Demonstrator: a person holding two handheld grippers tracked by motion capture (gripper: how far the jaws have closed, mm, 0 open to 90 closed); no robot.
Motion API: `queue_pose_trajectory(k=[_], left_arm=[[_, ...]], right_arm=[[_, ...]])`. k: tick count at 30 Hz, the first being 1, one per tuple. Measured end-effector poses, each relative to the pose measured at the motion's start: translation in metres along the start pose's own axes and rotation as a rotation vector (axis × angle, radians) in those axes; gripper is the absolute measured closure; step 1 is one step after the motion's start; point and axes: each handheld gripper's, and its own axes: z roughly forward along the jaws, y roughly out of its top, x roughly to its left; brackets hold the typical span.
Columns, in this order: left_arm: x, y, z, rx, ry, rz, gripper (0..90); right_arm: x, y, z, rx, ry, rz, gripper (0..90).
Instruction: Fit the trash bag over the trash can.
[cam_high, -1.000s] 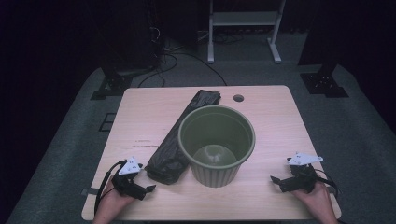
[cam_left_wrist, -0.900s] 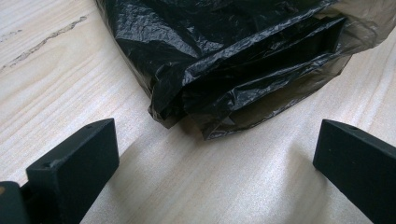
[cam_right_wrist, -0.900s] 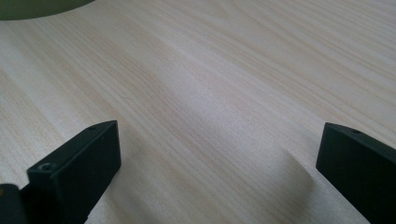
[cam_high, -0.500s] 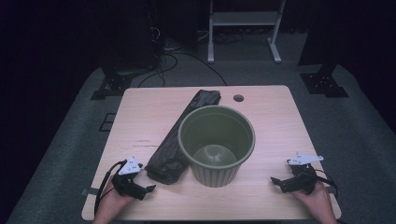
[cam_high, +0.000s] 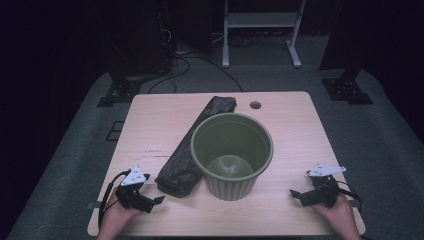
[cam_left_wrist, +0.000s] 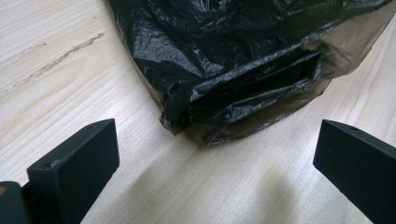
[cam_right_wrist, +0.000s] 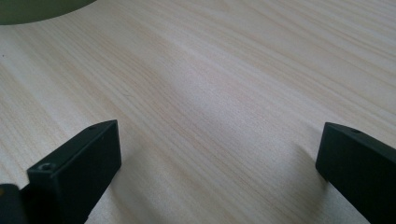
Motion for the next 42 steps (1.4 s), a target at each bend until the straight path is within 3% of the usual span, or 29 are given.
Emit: queue_pose_trajectory(k=[6,17,19,21,28,34,42], left_arm=[[-0.001,0.008,-0.005,-0.018,-0.005,-0.005,0.0],[0.001,0.035,-0.006,-0.067,-0.027,-0.014,0.0],[0.002,0.04,-0.004,-0.08,-0.053,-0.015,0.0],[0.002,0.048,-0.001,-0.074,-0.042,-0.002,0.0],[0.004,0.057,0.009,-0.069,-0.04,-0.011,0.0],[0.0,0.066,0.024,-0.057,-0.057,-0.007,0.6],[-0.003,0.072,0.043,-0.029,-0.056,0.002,9.7]], right_arm=[[0.0,0.0,0.0,0.0,0.001,-0.001,0.0],[0.0,0.0,0.0,0.0,0.0,-0.001,0.0],[0.0,0.0,0.0,0.0,0.001,-0.001,0.0],[0.0,0.0,0.0,0.0,0.0,-0.001,0.0],[0.0,0.0,0.0,0.0,0.001,-0.001,0.0],[0.0,0.0,0.0,0.0,0.0,-0.001,0.0],[0.0,0.0,0.0,0.0,0.0,-0.001,0.0]])
